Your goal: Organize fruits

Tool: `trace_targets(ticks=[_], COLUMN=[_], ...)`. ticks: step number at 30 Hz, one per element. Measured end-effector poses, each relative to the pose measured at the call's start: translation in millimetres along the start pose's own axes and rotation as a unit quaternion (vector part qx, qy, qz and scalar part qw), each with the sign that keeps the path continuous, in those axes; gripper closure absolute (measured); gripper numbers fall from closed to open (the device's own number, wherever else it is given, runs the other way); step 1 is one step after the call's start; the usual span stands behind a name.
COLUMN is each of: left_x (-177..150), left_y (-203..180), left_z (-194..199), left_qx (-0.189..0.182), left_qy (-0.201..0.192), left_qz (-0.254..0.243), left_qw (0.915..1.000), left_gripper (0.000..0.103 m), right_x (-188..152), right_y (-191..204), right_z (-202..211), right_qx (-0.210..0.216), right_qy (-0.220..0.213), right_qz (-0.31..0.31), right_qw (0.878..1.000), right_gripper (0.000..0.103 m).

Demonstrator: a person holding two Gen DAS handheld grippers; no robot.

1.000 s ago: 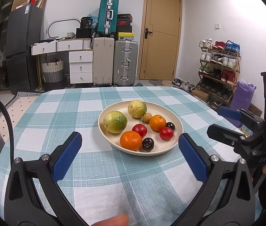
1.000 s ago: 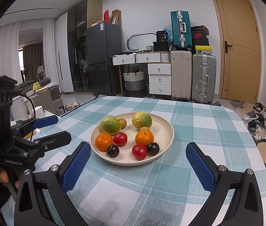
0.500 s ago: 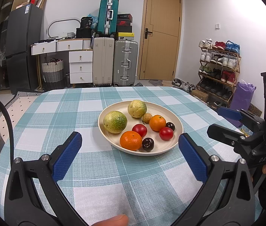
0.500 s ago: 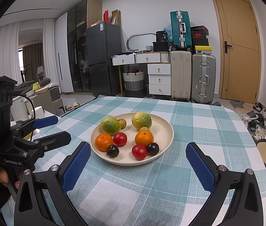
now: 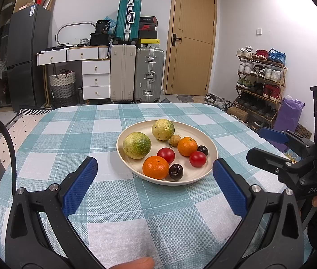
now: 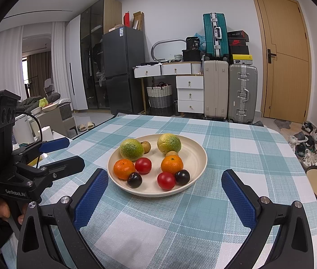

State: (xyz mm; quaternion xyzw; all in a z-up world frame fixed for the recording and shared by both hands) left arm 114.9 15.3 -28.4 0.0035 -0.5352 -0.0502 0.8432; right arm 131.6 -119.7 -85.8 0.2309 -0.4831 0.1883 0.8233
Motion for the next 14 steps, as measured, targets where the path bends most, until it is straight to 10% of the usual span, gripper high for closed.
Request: trace_targets(ticks=[14], left_x=[0.2], left_y=[0.1], left_z=[-0.3], left_qx=[0.0], left_qy=[0.0], left_qz=[0.0], left_qw=[1.0], left_gripper=[0.0], right_x=[0.2], right_y=[0.4], right_z=[0.1], right_qx=[0.0], right_qy=[0.0], right_qz=[0.001], right_qw=[1.0], right_gripper=[0.0])
Point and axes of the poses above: each gripper's, at about its wrist camera, not at the fingertips, and z roughly against the way its jaws point, y to its left, x to its top, the point moved 7 cm from there along -z, roughly the way its jaws point, and after that the axes turned 10 degrees about -z, right-handed, at the moved point
